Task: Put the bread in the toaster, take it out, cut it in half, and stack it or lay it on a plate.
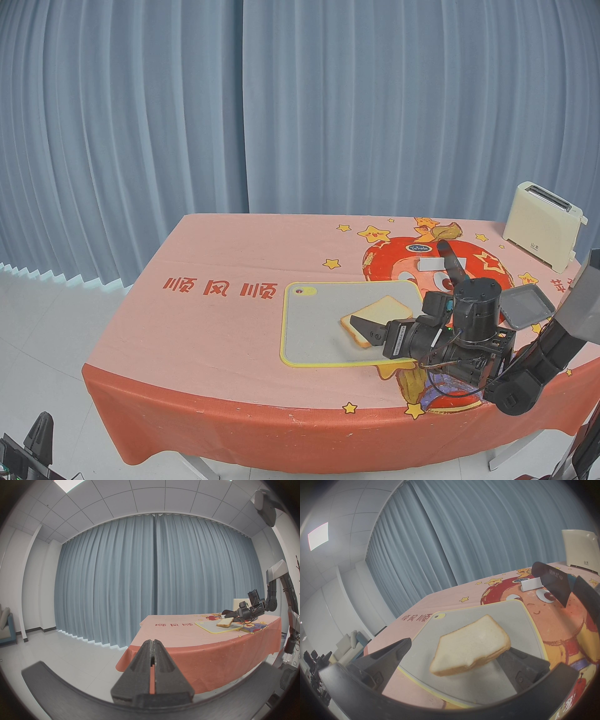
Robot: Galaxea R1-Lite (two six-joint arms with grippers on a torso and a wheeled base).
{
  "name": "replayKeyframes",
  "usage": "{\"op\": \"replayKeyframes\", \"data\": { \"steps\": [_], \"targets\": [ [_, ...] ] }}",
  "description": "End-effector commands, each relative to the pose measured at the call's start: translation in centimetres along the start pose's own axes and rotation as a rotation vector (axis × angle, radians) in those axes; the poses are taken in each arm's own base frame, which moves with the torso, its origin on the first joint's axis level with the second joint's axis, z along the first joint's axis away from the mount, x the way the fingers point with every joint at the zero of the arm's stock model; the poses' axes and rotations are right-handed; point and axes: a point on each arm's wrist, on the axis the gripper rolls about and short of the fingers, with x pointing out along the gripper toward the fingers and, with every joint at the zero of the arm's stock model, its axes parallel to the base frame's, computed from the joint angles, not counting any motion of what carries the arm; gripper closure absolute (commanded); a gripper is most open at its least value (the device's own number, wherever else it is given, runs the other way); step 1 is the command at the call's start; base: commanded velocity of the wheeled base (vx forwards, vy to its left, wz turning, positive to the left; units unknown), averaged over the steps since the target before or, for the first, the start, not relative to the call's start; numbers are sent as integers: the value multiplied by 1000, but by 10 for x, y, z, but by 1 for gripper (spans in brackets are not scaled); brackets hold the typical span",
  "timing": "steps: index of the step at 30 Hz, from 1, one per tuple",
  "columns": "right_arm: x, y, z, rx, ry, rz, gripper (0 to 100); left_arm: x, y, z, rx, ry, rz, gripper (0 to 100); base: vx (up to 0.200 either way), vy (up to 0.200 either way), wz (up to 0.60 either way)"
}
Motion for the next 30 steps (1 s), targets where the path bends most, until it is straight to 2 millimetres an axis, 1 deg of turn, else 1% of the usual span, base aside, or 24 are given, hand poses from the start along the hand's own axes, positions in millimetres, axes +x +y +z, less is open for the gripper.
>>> {"op": "replayKeyframes", "data": {
  "steps": [1,4,8,11,14,18,21,25,30],
  "targets": [
    [-2,3,5,1,-20,8,0,1,0,-5,-1,15,0,100,0,0,0],
    [-4,6,7,-2,-28,4,0,1,0,-5,-1,15,0,100,0,0,0],
    [-5,9,5,0,11,-10,0,1,0,-5,-1,15,0,100,0,0,0],
    [-7,11,11,6,-1,-25,0,1,0,-5,1,15,0,100,0,0,0],
    [-8,10,9,6,17,-35,0,1,0,-5,-1,15,0,100,0,0,0],
    [-16,12,14,4,28,-38,0,1,0,-5,-1,15,0,100,0,0,0],
    [-19,12,14,8,66,-63,0,1,0,-5,-1,15,0,100,0,0,0],
    [-20,13,17,43,90,-95,0,1,0,-5,-1,15,0,100,0,0,0],
    [-22,14,19,45,97,-101,0,1,0,-5,1,15,-1,100,0,0,0]
  ]
}}
